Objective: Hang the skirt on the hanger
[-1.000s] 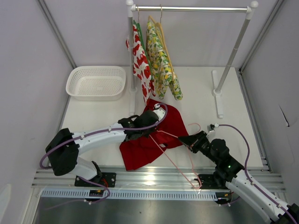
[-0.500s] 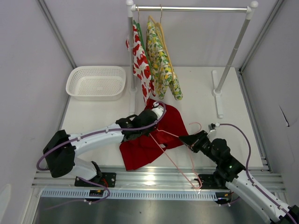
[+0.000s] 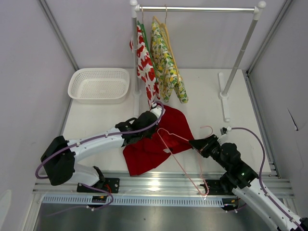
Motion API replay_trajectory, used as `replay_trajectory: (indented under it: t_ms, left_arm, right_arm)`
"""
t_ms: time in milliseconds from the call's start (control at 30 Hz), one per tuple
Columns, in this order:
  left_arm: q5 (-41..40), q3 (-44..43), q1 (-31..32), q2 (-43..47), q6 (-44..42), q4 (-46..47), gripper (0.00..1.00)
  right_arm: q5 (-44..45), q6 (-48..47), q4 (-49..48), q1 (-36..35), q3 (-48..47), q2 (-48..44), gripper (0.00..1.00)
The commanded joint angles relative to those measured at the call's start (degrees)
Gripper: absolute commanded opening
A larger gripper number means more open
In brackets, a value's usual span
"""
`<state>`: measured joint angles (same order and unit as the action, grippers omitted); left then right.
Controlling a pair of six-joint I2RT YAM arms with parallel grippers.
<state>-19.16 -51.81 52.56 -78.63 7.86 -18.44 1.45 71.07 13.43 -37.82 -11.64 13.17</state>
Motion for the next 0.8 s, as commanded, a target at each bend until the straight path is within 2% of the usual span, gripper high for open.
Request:
replay_trajectory:
  t_ms: [0,333,767]
  left_arm:
    - [0.6,0.6,-1.0,2.9,2.1,2.4,0.00]
    - [2.1,1.2,-2.3,3.0,2.8,3.5,0.00]
    - [2.4,0.0,-2.5,1.6,2.9,3.8,0.00]
  right_arm:
    - [2.9,-2.2,2.0,-0.3,-4.4,-1.4,0.00]
    - [-0.2,-5.7,1.6,-0.3,-6.4,-1.5,0.00]
    - [-6.4,-3.7,-2.4,-0.3,-6.2,-1.6,0.00]
